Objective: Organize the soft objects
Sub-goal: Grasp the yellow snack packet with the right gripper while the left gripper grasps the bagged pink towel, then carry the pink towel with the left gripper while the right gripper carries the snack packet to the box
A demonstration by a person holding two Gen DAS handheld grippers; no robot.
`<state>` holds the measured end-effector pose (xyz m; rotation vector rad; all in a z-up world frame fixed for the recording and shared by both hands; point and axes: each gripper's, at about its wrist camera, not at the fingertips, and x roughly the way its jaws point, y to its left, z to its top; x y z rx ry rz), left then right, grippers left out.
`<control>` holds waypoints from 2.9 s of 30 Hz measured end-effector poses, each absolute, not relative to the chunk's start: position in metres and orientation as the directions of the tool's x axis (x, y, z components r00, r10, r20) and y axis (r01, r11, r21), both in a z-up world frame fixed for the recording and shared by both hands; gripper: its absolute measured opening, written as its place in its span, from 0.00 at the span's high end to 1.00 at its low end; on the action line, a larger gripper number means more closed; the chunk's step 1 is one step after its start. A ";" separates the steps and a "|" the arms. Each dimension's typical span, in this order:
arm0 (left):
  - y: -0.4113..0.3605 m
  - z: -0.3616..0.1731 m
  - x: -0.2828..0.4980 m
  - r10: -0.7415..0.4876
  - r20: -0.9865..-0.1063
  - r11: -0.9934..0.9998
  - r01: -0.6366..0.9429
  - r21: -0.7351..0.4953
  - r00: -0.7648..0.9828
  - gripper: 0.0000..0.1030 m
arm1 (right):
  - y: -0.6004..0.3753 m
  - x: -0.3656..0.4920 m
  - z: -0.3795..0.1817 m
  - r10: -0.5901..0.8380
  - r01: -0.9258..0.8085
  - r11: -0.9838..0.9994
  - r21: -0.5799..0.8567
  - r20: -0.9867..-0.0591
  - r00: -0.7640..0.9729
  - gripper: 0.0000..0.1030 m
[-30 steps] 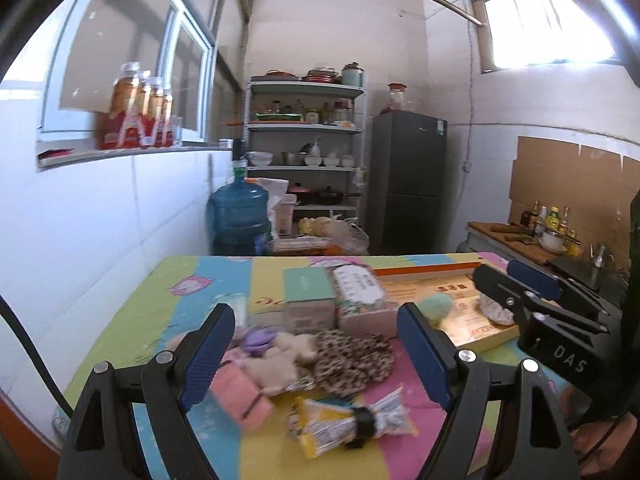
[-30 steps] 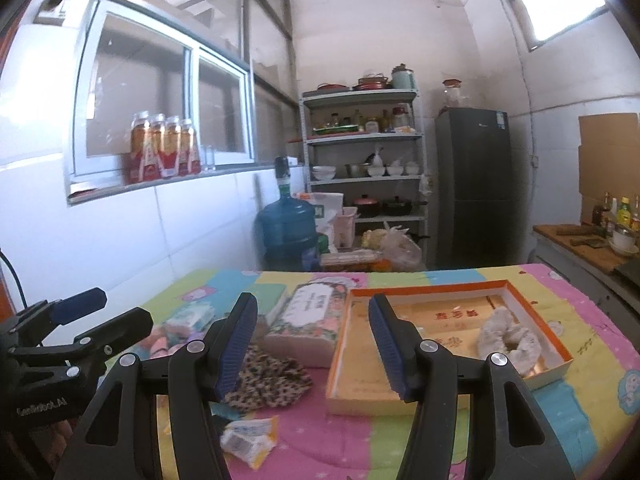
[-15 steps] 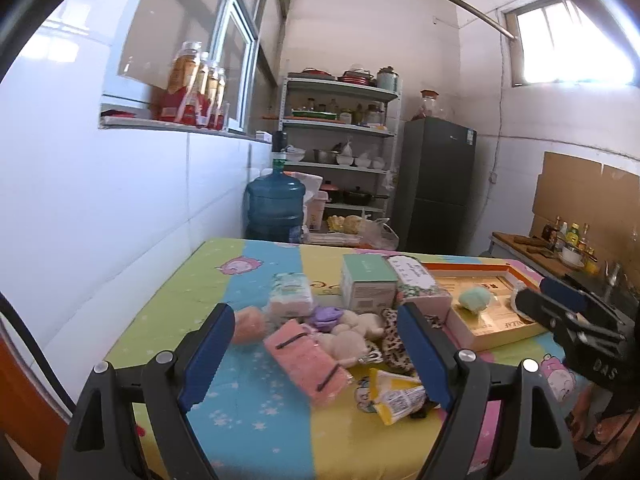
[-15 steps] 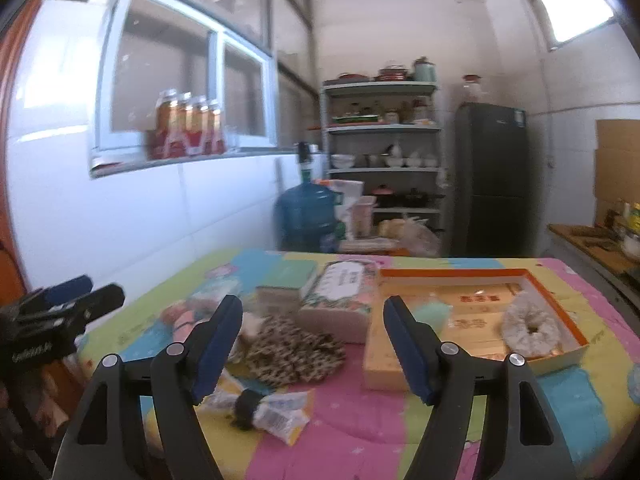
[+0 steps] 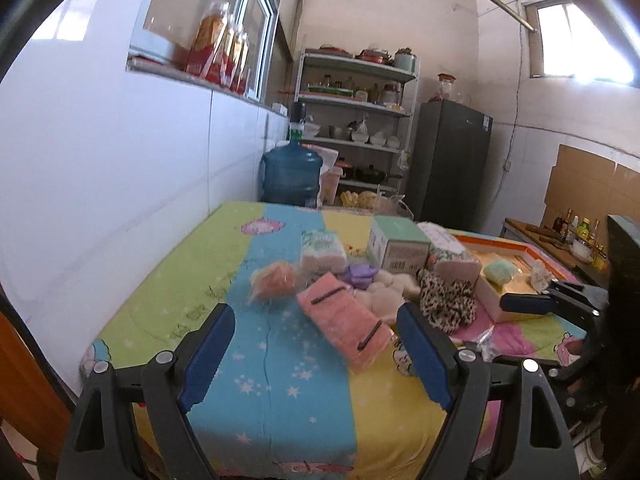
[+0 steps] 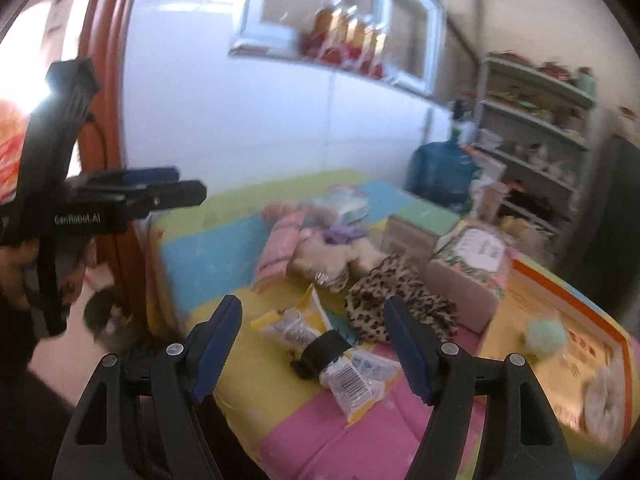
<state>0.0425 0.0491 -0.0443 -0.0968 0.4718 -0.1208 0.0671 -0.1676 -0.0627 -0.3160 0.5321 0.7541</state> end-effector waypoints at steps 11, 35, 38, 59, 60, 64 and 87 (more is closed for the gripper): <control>0.051 -0.063 0.063 -0.140 -0.495 0.986 0.075 -0.148 0.858 0.20 | -0.152 0.108 -0.098 0.502 -0.833 0.537 -0.136 -0.742 0.444 0.47; 0.023 -0.118 0.137 -0.197 -0.603 0.961 0.032 -0.273 0.773 0.54 | -0.193 0.054 -0.079 0.628 -0.655 0.742 0.145 -0.493 0.603 0.63; 0.019 -0.120 0.133 -0.215 -0.592 0.961 0.060 -0.269 0.777 0.65 | -0.188 0.055 -0.080 0.649 -0.660 0.731 0.176 -0.478 0.592 0.67; 0.029 -0.124 0.133 -0.237 -0.566 0.950 0.065 -0.307 0.790 0.71 | -0.150 0.058 -0.126 0.588 -0.641 0.754 0.143 -0.581 0.563 0.26; 0.030 -0.124 0.132 -0.239 -0.564 0.949 0.066 -0.310 0.790 0.71 | -0.149 0.056 -0.127 0.585 -0.638 0.758 0.136 -0.577 0.571 0.26; 0.033 -0.125 0.131 -0.242 -0.562 0.947 0.068 -0.313 0.791 0.71 | -0.157 0.053 -0.126 0.648 -0.635 0.735 0.237 -0.521 0.556 0.56; 0.024 -0.092 0.126 -0.239 -0.512 0.961 0.126 -0.246 0.825 0.85 | -0.203 0.095 -0.071 0.571 -0.510 0.821 0.256 -0.368 0.734 0.64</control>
